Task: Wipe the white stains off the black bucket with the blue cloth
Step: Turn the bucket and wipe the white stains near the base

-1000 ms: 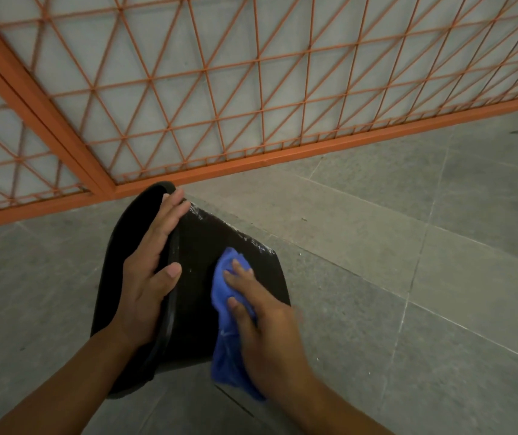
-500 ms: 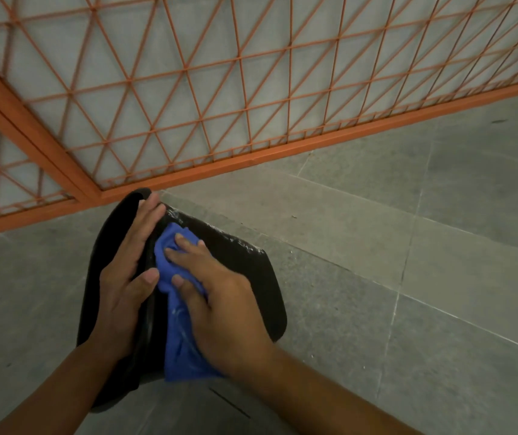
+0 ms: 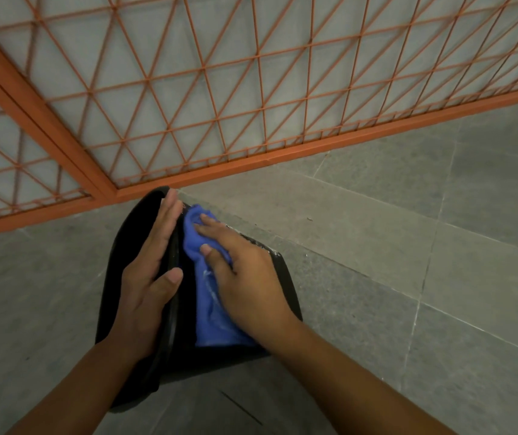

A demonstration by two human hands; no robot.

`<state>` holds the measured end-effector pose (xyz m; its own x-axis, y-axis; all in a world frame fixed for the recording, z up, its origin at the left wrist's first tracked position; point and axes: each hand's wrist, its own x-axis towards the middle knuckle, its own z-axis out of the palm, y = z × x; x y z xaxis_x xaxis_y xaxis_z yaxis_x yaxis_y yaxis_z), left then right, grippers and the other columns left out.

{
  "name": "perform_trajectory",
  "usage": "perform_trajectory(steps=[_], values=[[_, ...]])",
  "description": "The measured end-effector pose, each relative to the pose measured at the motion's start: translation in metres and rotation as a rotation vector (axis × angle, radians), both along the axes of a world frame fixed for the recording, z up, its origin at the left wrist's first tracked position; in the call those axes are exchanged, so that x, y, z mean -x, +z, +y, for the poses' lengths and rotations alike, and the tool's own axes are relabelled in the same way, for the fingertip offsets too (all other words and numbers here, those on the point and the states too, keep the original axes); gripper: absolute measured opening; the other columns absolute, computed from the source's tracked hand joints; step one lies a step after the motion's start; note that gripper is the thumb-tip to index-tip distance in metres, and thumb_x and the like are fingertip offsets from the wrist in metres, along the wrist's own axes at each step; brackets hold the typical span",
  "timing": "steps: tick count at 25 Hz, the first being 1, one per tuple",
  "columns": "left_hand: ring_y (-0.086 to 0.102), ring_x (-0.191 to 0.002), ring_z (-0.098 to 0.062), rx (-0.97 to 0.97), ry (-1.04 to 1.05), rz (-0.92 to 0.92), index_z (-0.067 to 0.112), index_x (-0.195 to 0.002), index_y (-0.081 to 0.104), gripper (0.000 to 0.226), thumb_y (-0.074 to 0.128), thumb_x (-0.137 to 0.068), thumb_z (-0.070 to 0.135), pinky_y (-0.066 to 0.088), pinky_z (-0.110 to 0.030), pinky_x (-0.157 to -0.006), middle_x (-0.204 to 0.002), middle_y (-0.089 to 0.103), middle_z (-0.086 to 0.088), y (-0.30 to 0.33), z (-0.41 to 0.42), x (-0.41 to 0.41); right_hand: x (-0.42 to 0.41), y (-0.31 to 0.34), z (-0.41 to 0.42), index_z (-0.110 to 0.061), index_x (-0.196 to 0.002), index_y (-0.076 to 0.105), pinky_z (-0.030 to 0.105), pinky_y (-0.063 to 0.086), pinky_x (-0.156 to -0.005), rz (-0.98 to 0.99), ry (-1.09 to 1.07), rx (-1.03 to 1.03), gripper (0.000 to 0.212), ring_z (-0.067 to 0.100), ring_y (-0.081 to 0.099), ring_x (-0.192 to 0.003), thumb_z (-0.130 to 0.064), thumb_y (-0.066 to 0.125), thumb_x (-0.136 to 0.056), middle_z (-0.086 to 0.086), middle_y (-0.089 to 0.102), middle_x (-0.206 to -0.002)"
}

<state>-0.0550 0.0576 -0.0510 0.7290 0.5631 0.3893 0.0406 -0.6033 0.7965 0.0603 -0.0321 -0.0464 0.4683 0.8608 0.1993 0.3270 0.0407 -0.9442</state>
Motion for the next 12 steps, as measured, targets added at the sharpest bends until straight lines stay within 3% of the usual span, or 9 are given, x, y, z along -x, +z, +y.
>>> perform_trajectory(steps=[3,6,9,12], values=[[0.014,-0.149,-0.011,-0.012,-0.012,0.016,0.011,-0.149,0.022,0.081,0.038,-0.09,0.065,0.015,-0.02,-0.118,-0.161,0.016,0.006,0.002,-0.006,-0.005,-0.005,-0.008,-0.007,-0.017,-0.123,0.054,0.017,0.031,-0.105,0.076,-0.075,0.053,0.031,-0.001,0.042,-0.122,-0.017,0.049,-0.092,-0.009,0.05,-0.133],[0.016,-0.149,-0.011,-0.016,-0.023,0.018,0.01,-0.149,0.021,0.082,0.038,-0.091,0.065,0.017,-0.022,-0.118,-0.161,0.016,0.007,0.002,-0.004,-0.005,0.008,0.0,-0.017,-0.015,-0.123,0.054,0.011,0.028,-0.106,0.027,-0.022,-0.036,0.033,-0.003,0.037,-0.126,-0.019,0.05,-0.09,-0.012,0.049,-0.132],[0.016,-0.149,-0.012,-0.01,-0.017,0.03,0.013,-0.149,0.022,0.08,0.039,-0.09,0.065,0.016,-0.026,-0.12,-0.161,0.017,0.007,0.002,-0.001,-0.003,-0.001,0.002,-0.002,-0.016,-0.123,0.054,0.013,0.029,-0.106,0.009,0.024,-0.028,0.032,-0.001,0.039,-0.125,-0.015,0.051,-0.091,-0.005,0.05,-0.135],[0.015,-0.148,-0.006,0.024,0.011,0.047,0.022,-0.147,0.023,0.072,0.043,-0.088,0.058,0.014,-0.022,-0.119,-0.16,0.018,0.007,0.003,0.001,-0.01,-0.01,-0.002,0.003,-0.017,-0.122,0.055,0.01,0.03,-0.104,0.074,0.007,-0.017,0.031,-0.008,0.039,-0.121,-0.014,0.051,-0.091,-0.012,0.051,-0.131]])
